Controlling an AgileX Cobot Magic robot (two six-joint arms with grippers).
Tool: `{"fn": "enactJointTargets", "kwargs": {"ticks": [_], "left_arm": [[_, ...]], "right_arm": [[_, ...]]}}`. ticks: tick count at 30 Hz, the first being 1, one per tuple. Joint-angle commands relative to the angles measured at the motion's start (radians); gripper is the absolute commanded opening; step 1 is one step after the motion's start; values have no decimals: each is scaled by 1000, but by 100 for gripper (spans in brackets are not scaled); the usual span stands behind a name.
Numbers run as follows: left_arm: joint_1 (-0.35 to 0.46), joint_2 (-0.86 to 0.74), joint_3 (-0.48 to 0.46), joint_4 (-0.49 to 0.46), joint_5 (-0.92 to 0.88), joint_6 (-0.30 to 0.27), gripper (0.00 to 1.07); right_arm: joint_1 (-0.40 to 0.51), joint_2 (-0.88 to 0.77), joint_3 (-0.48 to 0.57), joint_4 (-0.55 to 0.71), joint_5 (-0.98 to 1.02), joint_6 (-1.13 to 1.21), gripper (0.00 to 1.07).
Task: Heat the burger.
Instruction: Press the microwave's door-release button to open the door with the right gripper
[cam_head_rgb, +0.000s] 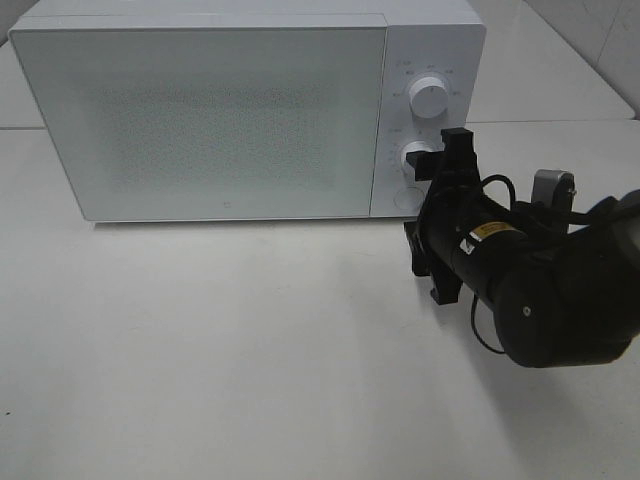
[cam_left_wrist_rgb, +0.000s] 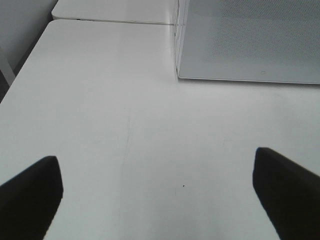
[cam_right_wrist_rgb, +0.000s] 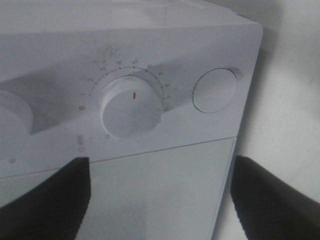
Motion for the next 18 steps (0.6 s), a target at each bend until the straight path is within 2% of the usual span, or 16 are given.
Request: {"fn": "enactJointTargets", "kwargs": {"ticks": [1,10,12,17,18], "left_arm": [[1,-26,3,-2,-4,-5,98],[1,-26,3,-2,-4,-5,98],[1,-26,3,-2,-4,-5,98],[1,-26,3,-2,-4,-5,98],[1,-26,3,-2,-4,-5,98]], "right_arm": [[-8,-50,42,-65,69,-76,75],[-8,-164,63,-132,305,-402,75],[-8,-212,63,-132,397,-579,75],[-8,-255,58,-122,498,-780,75],[-8,-273,38,-118,589,-896,75]]}}
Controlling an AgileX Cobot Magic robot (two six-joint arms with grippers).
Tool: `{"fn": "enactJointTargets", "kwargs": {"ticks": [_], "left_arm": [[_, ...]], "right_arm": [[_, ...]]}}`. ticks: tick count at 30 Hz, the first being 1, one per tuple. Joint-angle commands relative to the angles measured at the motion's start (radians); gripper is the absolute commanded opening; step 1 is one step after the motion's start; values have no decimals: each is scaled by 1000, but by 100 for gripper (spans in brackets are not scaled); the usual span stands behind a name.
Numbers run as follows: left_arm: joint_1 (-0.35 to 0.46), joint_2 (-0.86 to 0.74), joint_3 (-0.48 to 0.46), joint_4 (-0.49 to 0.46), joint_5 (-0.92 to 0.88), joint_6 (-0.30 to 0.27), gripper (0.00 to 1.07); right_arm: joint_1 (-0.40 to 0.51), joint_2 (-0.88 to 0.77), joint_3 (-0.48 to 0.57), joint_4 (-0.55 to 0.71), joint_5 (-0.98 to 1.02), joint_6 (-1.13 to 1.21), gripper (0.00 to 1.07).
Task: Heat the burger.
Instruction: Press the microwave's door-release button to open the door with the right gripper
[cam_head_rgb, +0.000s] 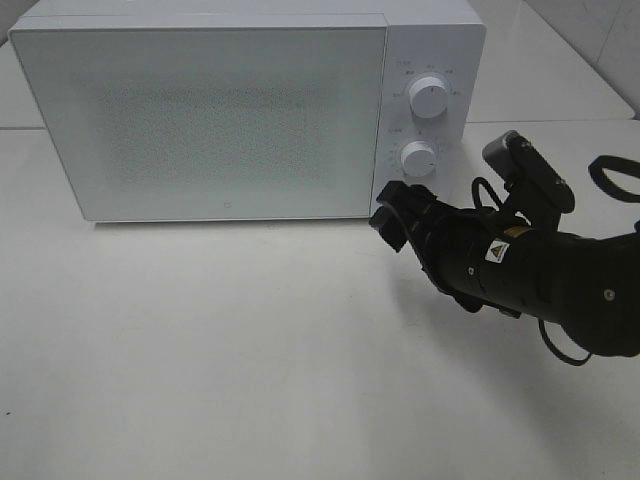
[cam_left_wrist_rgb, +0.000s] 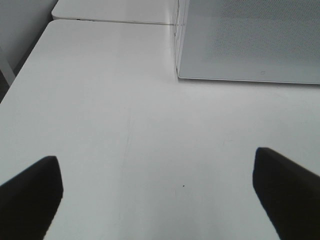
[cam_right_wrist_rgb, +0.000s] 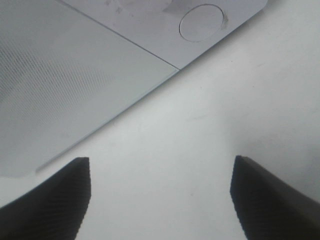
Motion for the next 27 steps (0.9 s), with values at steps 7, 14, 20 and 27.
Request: {"fn": "enactJointTargets", "kwargs": {"ticks": [7,14,20,27], "left_arm": [[1,-26,3,-2,-4,-5,98],[1,-26,3,-2,-4,-5,98],[1,-26,3,-2,-4,-5,98],[1,-26,3,-2,-4,-5,98]], "right_arm": [[-4,-67,-125,2,390,-475,75],[-4,-93,-254,-5,692,-733,75],[-4,-109,-319,-117,895,-781,75],[-4,-206,-330,-208,1130,-773,75]]}}
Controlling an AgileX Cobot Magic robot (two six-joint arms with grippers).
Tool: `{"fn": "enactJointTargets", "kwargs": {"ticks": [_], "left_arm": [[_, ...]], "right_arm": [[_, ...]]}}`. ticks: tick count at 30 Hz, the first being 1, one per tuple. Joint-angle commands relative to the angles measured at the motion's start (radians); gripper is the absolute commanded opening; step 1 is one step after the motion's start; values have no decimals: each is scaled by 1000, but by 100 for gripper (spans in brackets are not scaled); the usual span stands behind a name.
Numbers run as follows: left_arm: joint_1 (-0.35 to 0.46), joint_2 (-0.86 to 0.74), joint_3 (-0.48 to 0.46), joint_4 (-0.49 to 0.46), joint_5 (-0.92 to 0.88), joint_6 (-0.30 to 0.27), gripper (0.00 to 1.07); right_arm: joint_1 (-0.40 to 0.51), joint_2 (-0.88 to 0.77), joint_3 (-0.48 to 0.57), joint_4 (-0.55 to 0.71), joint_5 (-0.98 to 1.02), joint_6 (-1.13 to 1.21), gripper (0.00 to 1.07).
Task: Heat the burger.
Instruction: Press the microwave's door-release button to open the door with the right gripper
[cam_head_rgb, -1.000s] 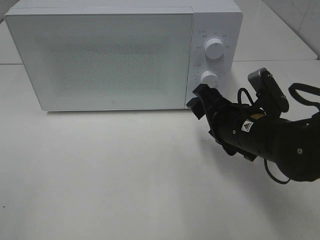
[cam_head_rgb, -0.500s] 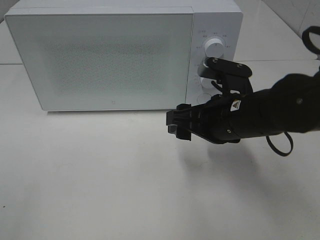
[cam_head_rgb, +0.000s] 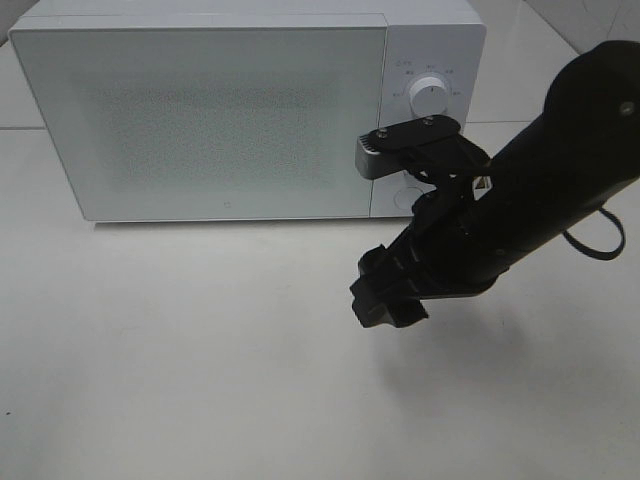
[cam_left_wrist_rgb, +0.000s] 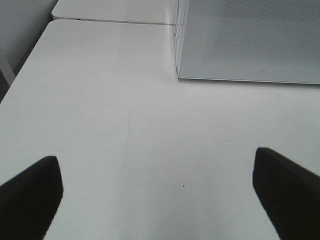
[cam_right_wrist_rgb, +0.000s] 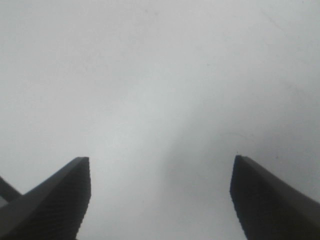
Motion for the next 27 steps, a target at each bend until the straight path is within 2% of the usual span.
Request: {"fn": "enactJointTargets", "kwargs": {"ticks": [1,16,23,26,27], "left_arm": [[1,-26,3,-2,-4,-5,98],[1,-26,3,-2,-4,-5,98],[1,-26,3,-2,-4,-5,98],[1,-26,3,-2,-4,-5,98],[1,-26,3,-2,-4,-5,98]], "right_arm": [[-4,-49,-9,-28,78,-10,75],[-4,-404,-8,-33,465,-10,75],[-4,-571,-6,-62,563,-10,75],[-4,-665,23,-76,579,-10,75],[-4,-730,64,-87,579,-10,75]]}}
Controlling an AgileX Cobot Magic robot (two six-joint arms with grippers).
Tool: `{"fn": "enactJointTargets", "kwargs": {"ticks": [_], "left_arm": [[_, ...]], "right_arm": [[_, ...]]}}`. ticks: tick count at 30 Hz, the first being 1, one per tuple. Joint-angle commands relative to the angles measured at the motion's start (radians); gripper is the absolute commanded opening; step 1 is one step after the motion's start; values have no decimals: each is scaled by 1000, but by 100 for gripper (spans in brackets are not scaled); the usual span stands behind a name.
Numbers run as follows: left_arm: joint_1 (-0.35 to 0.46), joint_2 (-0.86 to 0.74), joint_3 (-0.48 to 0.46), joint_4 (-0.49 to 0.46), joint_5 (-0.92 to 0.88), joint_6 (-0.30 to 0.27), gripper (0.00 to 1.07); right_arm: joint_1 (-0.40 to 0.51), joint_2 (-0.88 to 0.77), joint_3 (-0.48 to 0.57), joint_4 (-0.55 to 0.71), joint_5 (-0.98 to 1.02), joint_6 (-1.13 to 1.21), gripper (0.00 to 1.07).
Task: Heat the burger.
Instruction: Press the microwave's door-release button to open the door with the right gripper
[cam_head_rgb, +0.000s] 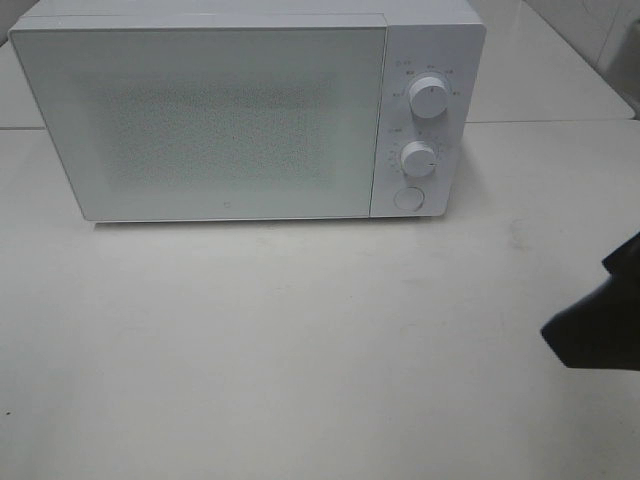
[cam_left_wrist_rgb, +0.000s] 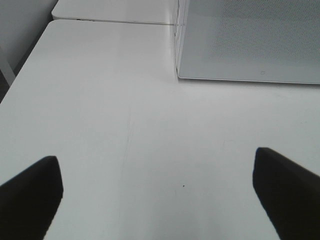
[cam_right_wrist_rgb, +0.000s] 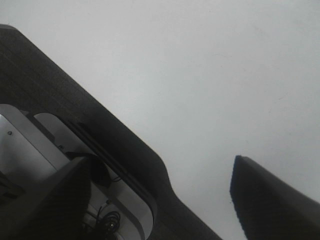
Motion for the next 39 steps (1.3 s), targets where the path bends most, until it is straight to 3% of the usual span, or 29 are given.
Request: {"fn": "enactJointTargets", "kwargs": {"ticks": [1,11,15,18,20,22,23,26,34,39], "left_arm": [[1,-26,3,-2,-4,-5,98],[1,-26,3,-2,-4,-5,98],[1,-26,3,-2,-4,-5,98],[1,-26,3,-2,-4,-5,98],[1,-26,3,-2,-4,-5,98],[1,-26,3,-2,-4,-5,98],[1,-26,3,-2,-4,-5,98],[1,-26,3,-2,-4,-5,98],[1,-26,3,-2,-4,-5,98],[1,-22,3,-2,-4,-5,98]], "right_arm": [[-4,-113,63,-21,22,-9,75],[-4,-487,247,-127,23,87,75],[-16,-636,288,-183,38,168,75],[-34,-655,288,-192,38,180,75],[-144,-712,288,-196,38,184,75],[-171,-726,288,-196,38,184,75],[-236,-750,288,-195,38,184,75],[-264,-762,288,-195,38,184,75],[-446,-880,288,-194,38,184,75],[-472,-906,288,-195,38,182,75]]}}
